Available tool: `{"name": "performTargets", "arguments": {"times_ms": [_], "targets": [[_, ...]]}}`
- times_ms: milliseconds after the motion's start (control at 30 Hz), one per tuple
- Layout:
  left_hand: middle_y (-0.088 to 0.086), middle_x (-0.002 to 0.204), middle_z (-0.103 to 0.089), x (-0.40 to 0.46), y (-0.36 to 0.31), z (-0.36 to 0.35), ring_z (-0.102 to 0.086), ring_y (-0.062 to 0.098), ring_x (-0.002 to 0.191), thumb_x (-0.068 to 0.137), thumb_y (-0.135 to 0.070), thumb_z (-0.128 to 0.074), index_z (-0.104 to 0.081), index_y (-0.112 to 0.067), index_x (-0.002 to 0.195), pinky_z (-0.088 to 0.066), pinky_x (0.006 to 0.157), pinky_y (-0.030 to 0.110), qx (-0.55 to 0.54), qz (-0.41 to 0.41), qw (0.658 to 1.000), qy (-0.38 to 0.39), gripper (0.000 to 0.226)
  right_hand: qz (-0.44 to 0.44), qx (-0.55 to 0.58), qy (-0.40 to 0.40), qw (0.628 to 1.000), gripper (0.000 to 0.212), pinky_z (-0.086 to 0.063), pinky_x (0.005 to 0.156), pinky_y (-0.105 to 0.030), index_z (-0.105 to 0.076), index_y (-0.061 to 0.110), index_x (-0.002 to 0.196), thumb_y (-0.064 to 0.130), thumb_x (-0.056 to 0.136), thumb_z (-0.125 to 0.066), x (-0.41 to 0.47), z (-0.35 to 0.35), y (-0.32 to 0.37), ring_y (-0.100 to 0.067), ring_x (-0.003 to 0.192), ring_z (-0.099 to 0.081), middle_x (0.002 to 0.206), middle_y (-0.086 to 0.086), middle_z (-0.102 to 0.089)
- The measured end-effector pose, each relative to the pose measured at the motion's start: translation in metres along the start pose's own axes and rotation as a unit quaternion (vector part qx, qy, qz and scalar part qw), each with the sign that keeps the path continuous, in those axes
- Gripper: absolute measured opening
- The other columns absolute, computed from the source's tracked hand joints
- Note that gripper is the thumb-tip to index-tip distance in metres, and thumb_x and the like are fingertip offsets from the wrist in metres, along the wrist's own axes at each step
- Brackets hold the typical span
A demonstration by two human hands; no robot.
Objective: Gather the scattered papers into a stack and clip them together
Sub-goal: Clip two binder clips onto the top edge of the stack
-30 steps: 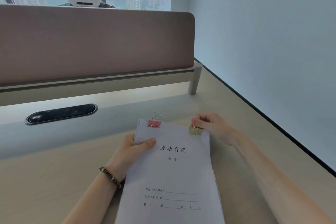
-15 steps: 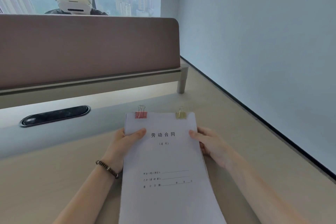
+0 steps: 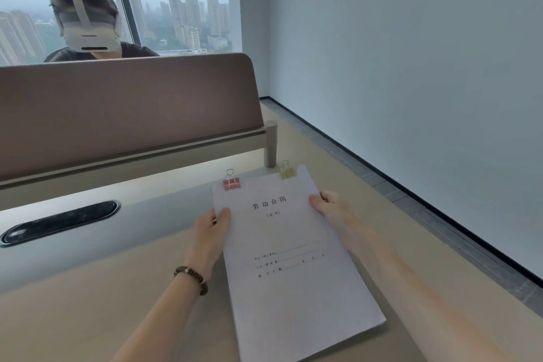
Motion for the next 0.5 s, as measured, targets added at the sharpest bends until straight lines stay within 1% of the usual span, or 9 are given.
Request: {"name": "performTargets", "arguments": {"times_ms": [67, 133, 200, 233, 300, 333, 367, 433, 500], "targets": [[0.018, 0.076, -0.070, 0.010, -0.007, -0.005, -0.069, 0.033, 0.069, 0.102, -0.035, -0.040, -0.057, -0.007, 0.078, -0.059, 0.066, 0.046, 0.123, -0.017, 0.992, -0.011, 0.041, 0.004, -0.032, -0.016, 0.999, 0.014, -0.042, 0.074, -0.036, -0.054, 0.012, 0.094, 0.022, 0.103, -0.052, 0.016, 0.006, 0.002, -0.024, 0.081, -0.054, 0.089, -0.013, -0.057], [0.017, 0.068, -0.065, 0.019, -0.011, -0.011, -0.065, 0.032, 0.056, 0.104, -0.037, -0.034, -0.049, -0.010, 0.072, -0.056, 0.051, 0.037, 0.195, -0.023, 0.980, -0.011, 0.044, 0.023, -0.094, -0.044, 0.994, 0.019, -0.041, 0.070, -0.037, -0.052, 0.011, 0.087, 0.025, 0.101, -0.051, 0.031, 0.013, 0.007, -0.023, 0.078, -0.052, 0.084, -0.012, -0.055], [0.010, 0.062, -0.062, 0.028, -0.013, -0.017, -0.061, 0.027, 0.049, 0.104, -0.037, -0.033, -0.047, -0.011, 0.070, -0.054, 0.052, 0.034, 0.232, -0.032, 0.972, -0.011, 0.045, 0.041, -0.190, -0.067, 0.979, 0.028, -0.046, 0.072, -0.042, -0.053, 0.007, 0.087, 0.032, 0.098, -0.048, 0.042, 0.018, 0.012, -0.027, 0.078, -0.056, 0.082, -0.011, -0.059], [0.008, 0.060, -0.060, 0.032, -0.014, -0.020, -0.060, 0.026, 0.048, 0.104, -0.038, -0.034, -0.046, -0.012, 0.070, -0.055, 0.054, 0.033, 0.245, -0.035, 0.969, -0.011, 0.044, 0.046, -0.232, -0.070, 0.969, 0.029, -0.045, 0.073, -0.043, -0.053, 0.008, 0.087, 0.033, 0.099, -0.046, 0.045, 0.019, 0.015, -0.030, 0.081, -0.057, 0.083, -0.011, -0.061], [0.007, 0.058, -0.060, 0.039, -0.014, -0.025, -0.060, 0.024, 0.044, 0.103, -0.038, -0.037, -0.045, -0.012, 0.069, -0.051, 0.050, 0.029, 0.261, -0.034, 0.965, -0.006, 0.043, 0.060, -0.299, -0.071, 0.950, 0.027, -0.036, 0.071, -0.038, -0.048, 0.013, 0.084, 0.032, 0.102, -0.042, 0.051, 0.021, 0.021, -0.030, 0.087, -0.055, 0.086, -0.009, -0.059], [0.009, 0.058, -0.062, 0.043, -0.014, -0.028, -0.061, 0.026, 0.045, 0.102, -0.038, -0.038, -0.045, -0.012, 0.068, -0.052, 0.050, 0.029, 0.266, -0.033, 0.964, -0.005, 0.043, 0.064, -0.322, -0.071, 0.942, 0.027, -0.035, 0.072, -0.037, -0.047, 0.014, 0.084, 0.032, 0.104, -0.041, 0.055, 0.022, 0.023, -0.029, 0.090, -0.055, 0.089, -0.010, -0.060], [0.012, 0.060, -0.065, 0.047, -0.014, -0.029, -0.064, 0.027, 0.048, 0.102, -0.039, -0.040, -0.045, -0.013, 0.066, -0.055, 0.054, 0.031, 0.276, -0.036, 0.960, -0.005, 0.044, 0.067, -0.341, -0.070, 0.935, 0.027, -0.035, 0.073, -0.036, -0.047, 0.014, 0.087, 0.032, 0.104, -0.039, 0.059, 0.022, 0.024, -0.030, 0.092, -0.055, 0.094, -0.012, -0.061], [0.015, 0.066, -0.069, 0.055, -0.013, -0.031, -0.068, 0.031, 0.062, 0.100, -0.042, -0.042, -0.045, -0.013, 0.064, -0.057, 0.067, 0.038, 0.308, -0.042, 0.950, -0.008, 0.046, 0.069, -0.380, -0.063, 0.920, 0.028, -0.037, 0.075, -0.038, -0.049, 0.011, 0.093, 0.034, 0.105, -0.036, 0.069, 0.021, 0.024, -0.031, 0.096, -0.056, 0.101, -0.015, -0.064], [0.012, 0.072, -0.065, 0.059, -0.012, -0.034, -0.065, 0.034, 0.076, 0.100, -0.044, -0.041, -0.044, -0.013, 0.065, -0.053, 0.072, 0.038, 0.346, -0.045, 0.937, -0.009, 0.047, 0.064, -0.417, -0.052, 0.905, 0.029, -0.039, 0.076, -0.039, -0.048, 0.010, 0.098, 0.035, 0.105, -0.034, 0.077, 0.017, 0.022, -0.032, 0.097, -0.058, 0.105, -0.016, -0.065]]}}
Point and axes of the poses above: each hand's wrist, its own x-axis towards the middle knuckle, its own z-axis out of the back of the hand, y = z × x, the point moved 9 cm from there along x, towards the middle knuckle
